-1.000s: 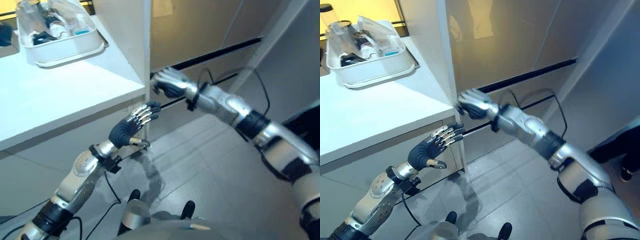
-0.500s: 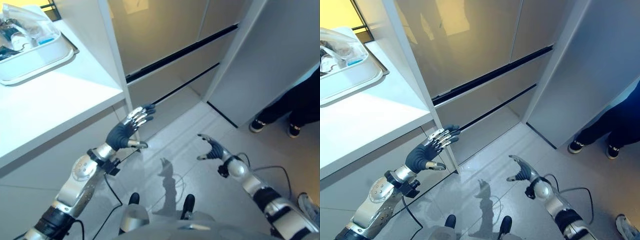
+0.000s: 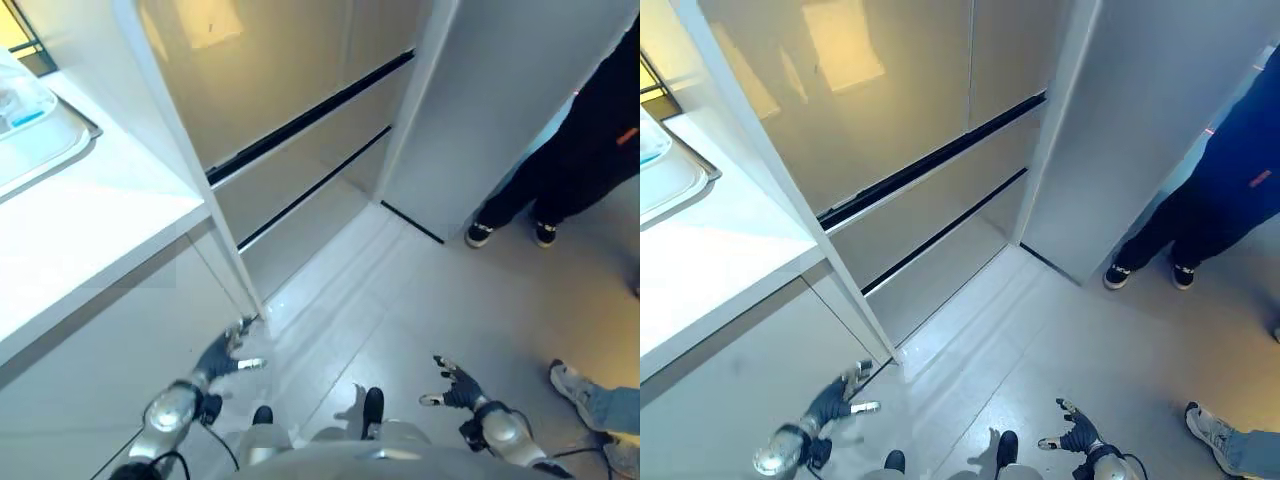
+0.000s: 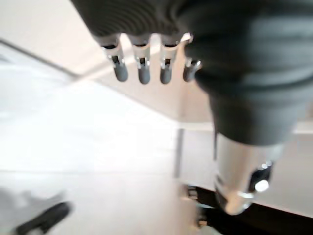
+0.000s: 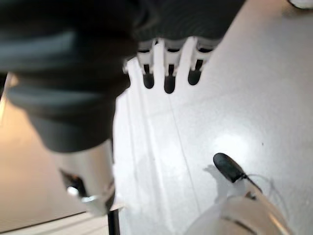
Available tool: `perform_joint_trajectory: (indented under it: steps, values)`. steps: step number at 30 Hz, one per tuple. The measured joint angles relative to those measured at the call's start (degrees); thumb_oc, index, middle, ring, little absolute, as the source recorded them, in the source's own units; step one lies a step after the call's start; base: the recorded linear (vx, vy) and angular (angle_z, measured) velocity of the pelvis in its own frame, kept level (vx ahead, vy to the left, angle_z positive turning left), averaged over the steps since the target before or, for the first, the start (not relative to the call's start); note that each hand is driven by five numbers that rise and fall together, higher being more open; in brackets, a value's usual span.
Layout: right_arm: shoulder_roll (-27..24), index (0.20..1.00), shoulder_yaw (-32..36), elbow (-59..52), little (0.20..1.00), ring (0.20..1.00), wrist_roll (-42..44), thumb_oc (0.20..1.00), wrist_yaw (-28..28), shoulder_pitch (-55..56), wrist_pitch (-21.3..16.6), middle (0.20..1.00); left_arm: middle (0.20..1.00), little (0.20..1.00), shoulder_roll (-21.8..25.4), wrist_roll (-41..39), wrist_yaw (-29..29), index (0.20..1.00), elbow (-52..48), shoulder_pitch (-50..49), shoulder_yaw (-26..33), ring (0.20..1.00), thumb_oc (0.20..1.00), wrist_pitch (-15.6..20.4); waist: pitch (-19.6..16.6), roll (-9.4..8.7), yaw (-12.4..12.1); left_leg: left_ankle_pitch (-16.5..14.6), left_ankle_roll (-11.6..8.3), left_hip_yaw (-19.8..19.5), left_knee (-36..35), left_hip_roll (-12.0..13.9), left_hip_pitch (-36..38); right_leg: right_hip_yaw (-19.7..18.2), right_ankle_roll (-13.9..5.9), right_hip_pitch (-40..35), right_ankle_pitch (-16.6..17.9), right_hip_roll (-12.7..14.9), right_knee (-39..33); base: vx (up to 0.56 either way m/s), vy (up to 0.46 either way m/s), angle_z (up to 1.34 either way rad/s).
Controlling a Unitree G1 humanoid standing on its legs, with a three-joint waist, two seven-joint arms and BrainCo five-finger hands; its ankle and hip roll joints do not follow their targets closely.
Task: Take the drinks into the refrigerator
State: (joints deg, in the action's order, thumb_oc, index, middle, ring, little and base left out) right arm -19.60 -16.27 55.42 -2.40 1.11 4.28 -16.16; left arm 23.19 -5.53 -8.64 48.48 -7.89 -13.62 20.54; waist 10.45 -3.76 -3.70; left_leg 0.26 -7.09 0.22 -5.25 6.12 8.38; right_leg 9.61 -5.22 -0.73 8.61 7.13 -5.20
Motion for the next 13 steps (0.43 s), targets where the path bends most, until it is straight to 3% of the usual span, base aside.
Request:
perform_joint_trajectory:
  steps: [4, 5, 7, 11, 13]
  values:
    - [1.6, 1.000, 0.0, 2.5, 1.000, 1.000, 1.7, 1.000, -0.9, 0.0, 0.0, 1.000, 1.000, 1.000, -3.0, 1.8, 2.3, 1.000, 10.5, 0.0, 2.8, 1.000, 1.000, -1.3, -2.0, -0.38, 0.0, -0.4, 0.14, 0.7, -0.1, -0.1, 0.0, -0.7, 0.21, 0.1, -0.1, 0.1, 0.0, -0.03, 0.019, -0.09]
    - [2.2, 1.000, -0.1, 3.8, 1.000, 1.000, 2.0, 1.000, -1.0, -0.1, 0.2, 1.000, 1.000, 1.000, -4.9, 2.1, 3.7, 1.000, 16.5, 0.5, 6.9, 1.000, 1.000, -2.8, -3.1, -0.31, -0.1, -0.5, 0.28, 1.2, -0.1, -0.2, 0.2, -1.1, 0.21, 0.1, -0.1, 0.1, -0.1, -0.03, 0.017, -0.08]
    - [2.8, 1.000, -0.1, 4.7, 1.000, 1.000, 2.1, 1.000, -1.0, -0.1, 0.3, 1.000, 1.000, 1.000, -5.9, 1.8, 4.7, 1.000, 19.5, 0.0, 9.6, 1.000, 1.000, -3.9, -4.2, -0.26, -0.2, -0.5, 0.31, 1.4, -0.1, -0.3, 0.1, -1.3, 0.19, 0.4, 0.0, 0.2, -0.1, -0.02, 0.012, -0.07]
    - [2.8, 1.000, -0.1, 4.7, 1.000, 1.000, 2.1, 1.000, -1.0, -0.1, 0.3, 1.000, 1.000, 1.000, -5.9, 1.8, 4.7, 1.000, 19.5, 0.0, 9.6, 1.000, 1.000, -3.9, -4.2, -0.26, -0.2, -0.5, 0.31, 1.4, -0.1, -0.3, 0.1, -1.3, 0.19, 0.4, 0.0, 0.2, -0.1, 0.00, 0.001, -0.02]
    - [3.7, 1.000, -0.2, 5.6, 1.000, 1.000, 2.0, 1.000, -1.9, 0.4, 0.5, 1.000, 1.000, 1.000, -6.5, 0.2, 5.5, 1.000, 23.2, -0.4, 11.2, 1.000, 1.000, -5.7, -5.1, 0.25, -0.2, -0.4, 0.38, 1.6, -0.1, -0.4, 0.1, -1.5, 0.19, 0.5, 0.1, 0.3, -0.1, 0.02, 0.007, -0.04]
